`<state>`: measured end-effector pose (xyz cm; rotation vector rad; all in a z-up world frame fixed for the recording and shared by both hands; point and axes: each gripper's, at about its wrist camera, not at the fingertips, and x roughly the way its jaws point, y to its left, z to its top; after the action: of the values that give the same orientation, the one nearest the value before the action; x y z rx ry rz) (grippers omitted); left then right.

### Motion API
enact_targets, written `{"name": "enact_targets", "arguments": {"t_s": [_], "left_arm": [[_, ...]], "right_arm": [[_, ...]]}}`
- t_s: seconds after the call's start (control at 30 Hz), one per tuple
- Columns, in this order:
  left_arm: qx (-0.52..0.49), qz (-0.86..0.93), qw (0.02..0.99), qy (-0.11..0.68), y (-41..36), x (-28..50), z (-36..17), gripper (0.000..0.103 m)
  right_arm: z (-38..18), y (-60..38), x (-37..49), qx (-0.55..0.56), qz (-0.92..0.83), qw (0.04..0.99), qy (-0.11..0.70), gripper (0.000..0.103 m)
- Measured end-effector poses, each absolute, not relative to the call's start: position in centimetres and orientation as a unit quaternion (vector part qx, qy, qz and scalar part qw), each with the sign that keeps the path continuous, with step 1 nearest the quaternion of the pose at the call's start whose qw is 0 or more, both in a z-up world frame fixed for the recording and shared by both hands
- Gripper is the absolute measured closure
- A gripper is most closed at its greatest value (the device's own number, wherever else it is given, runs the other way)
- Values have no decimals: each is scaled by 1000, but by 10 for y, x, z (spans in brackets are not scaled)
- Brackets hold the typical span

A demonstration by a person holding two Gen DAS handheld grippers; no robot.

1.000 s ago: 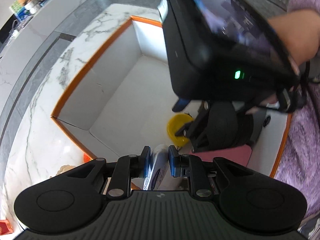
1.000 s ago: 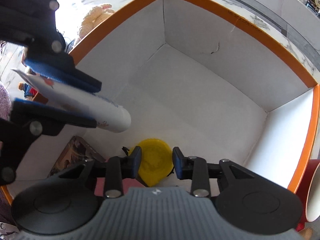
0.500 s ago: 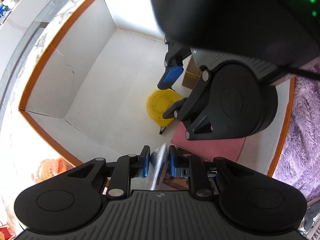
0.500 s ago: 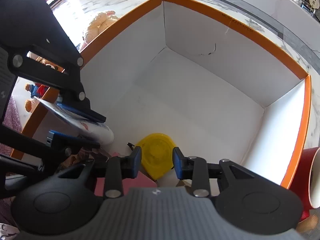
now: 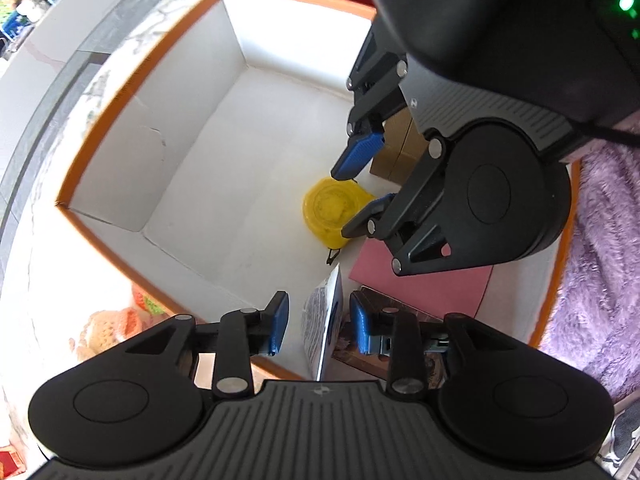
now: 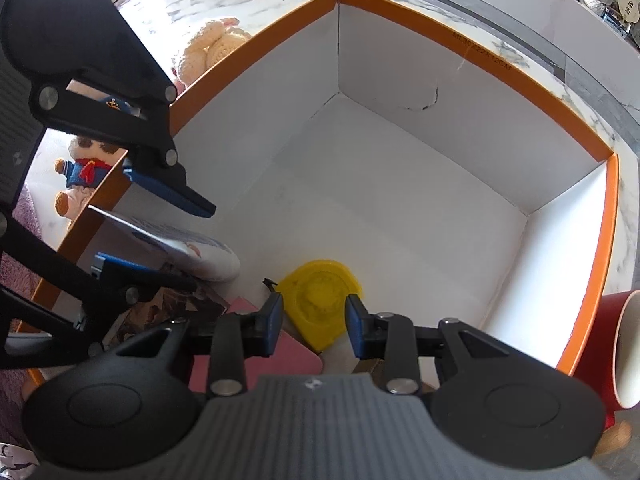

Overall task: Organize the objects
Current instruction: 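Open the right tool to drop the tape measure while left tool releases the tube, then grasp the brown-white plush dog with right tool while left tool grasps the panda plush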

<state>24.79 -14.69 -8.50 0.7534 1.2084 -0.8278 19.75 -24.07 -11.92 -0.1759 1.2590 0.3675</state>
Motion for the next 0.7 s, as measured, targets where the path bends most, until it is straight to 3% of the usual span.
{"name": "enact_targets", "arguments": {"t_s": [0.43, 0.57, 0.7], "left_arm": [[220, -325, 801, 452, -43, 210, 9, 55], [202, -277, 826, 447, -9, 197, 19, 55], [177, -232, 842, 453, 4, 198, 23, 55]], "right_arm": [[-40, -221, 152, -104, 158, 844, 502, 67], [-23, -191, 161, -91, 172, 861, 470, 57], [1, -159, 151, -88, 196, 862, 458, 57]]}}
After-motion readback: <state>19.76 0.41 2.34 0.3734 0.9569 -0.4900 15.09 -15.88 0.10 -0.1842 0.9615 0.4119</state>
